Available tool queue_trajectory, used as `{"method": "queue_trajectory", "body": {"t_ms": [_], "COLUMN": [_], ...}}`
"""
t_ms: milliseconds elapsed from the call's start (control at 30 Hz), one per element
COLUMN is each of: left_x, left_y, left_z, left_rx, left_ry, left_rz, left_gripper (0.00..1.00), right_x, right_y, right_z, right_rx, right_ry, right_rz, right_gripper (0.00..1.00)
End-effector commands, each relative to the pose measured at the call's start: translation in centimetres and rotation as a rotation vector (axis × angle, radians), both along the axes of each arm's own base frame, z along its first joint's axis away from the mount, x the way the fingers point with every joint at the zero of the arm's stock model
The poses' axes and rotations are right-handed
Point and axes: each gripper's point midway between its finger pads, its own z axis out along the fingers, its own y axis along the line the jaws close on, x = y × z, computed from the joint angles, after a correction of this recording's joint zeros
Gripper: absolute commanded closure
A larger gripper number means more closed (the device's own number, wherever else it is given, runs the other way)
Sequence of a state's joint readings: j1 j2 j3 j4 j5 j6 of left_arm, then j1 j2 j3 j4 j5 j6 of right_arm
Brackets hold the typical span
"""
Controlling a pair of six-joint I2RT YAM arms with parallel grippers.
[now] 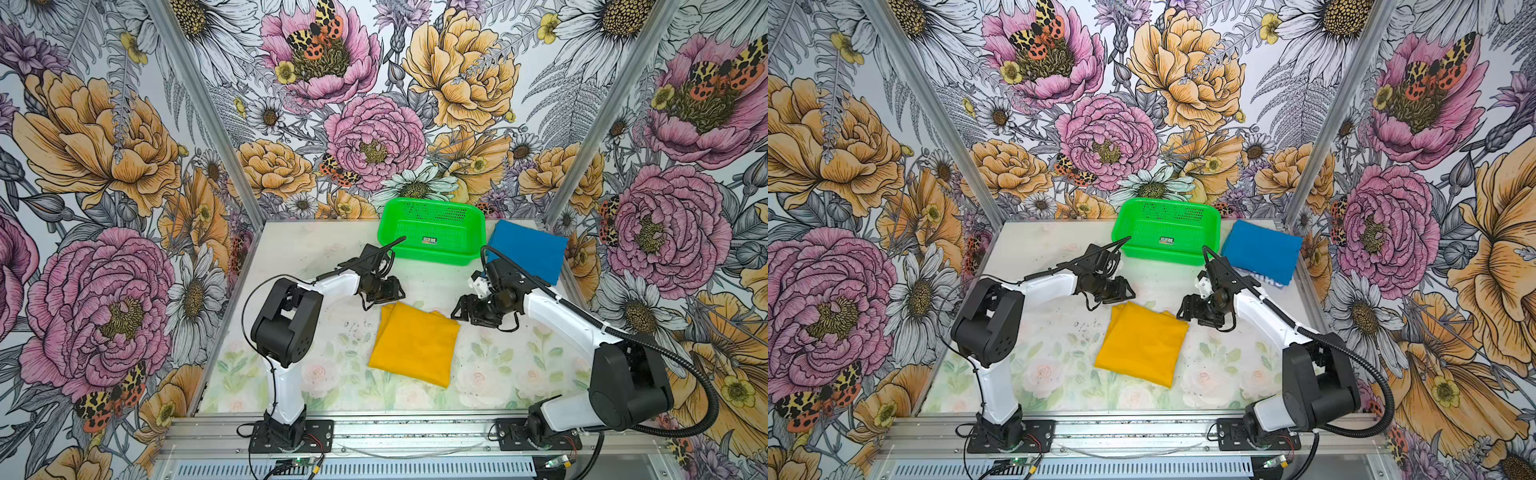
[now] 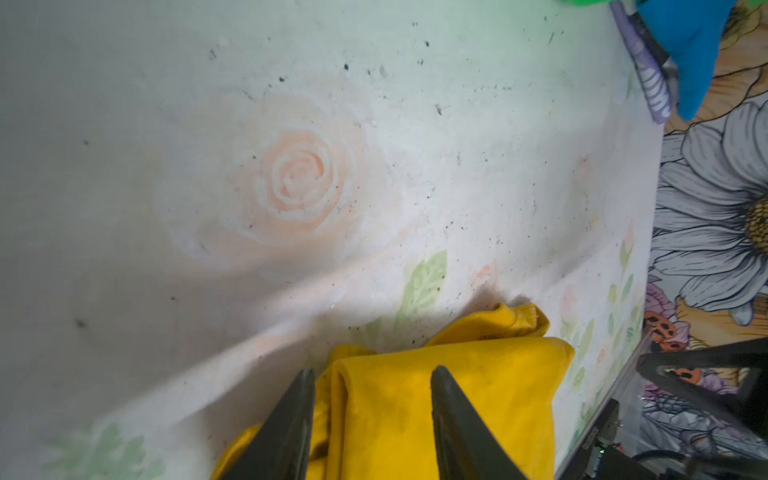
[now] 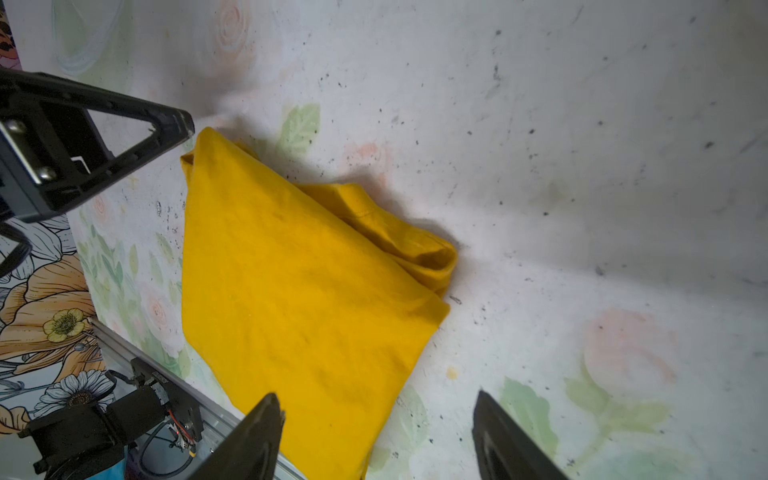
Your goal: Fold and stack the t-shirts
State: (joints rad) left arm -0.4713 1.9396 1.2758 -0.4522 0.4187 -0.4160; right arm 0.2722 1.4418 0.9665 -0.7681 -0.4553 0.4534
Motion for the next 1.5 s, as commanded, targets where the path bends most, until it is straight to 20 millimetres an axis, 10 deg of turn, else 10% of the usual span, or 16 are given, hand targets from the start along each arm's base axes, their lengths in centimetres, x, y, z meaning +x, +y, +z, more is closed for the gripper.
{"method": "queue_trajectory", "body": {"t_ms": [0, 400, 567, 1000, 1467], "left_x": [0.7, -0.5, -0.6, -2.5, -2.4], "left_y": [0.1, -1.1, -0.8, 2.0, 3.4], "left_z": [0.5, -0.6, 0.2, 7.7, 4.6], "left_rx": [0.032, 0.044, 0.056, -0.004, -0.028], "left_ry": [-0.029, 0.007, -0.012, -0.139, -0.073], "left_rz": [-0.004, -0.059, -0.053, 0.004, 0.027], "left_gripper": [0.57, 0.70, 1.00, 1.00, 1.00], "right_x": [0.4, 0.5, 0.5, 0.6, 1.8], "right_y": [-0.5, -0.2, -0.2, 0.7, 2.1], "right_z": [0.0, -1.0, -0.8, -1.5, -2.3], "right_rx": [-0.009, 0.000, 0.006, 0.050, 0.025], "right_ry": [-0.031, -0.021, -0.036, -0.047, -0.056], "right_rz": [-0.005, 0.011, 0.004, 0.045, 0.087], "right_gripper": [0.26, 0.27, 0.27, 0.30, 0.31]}}
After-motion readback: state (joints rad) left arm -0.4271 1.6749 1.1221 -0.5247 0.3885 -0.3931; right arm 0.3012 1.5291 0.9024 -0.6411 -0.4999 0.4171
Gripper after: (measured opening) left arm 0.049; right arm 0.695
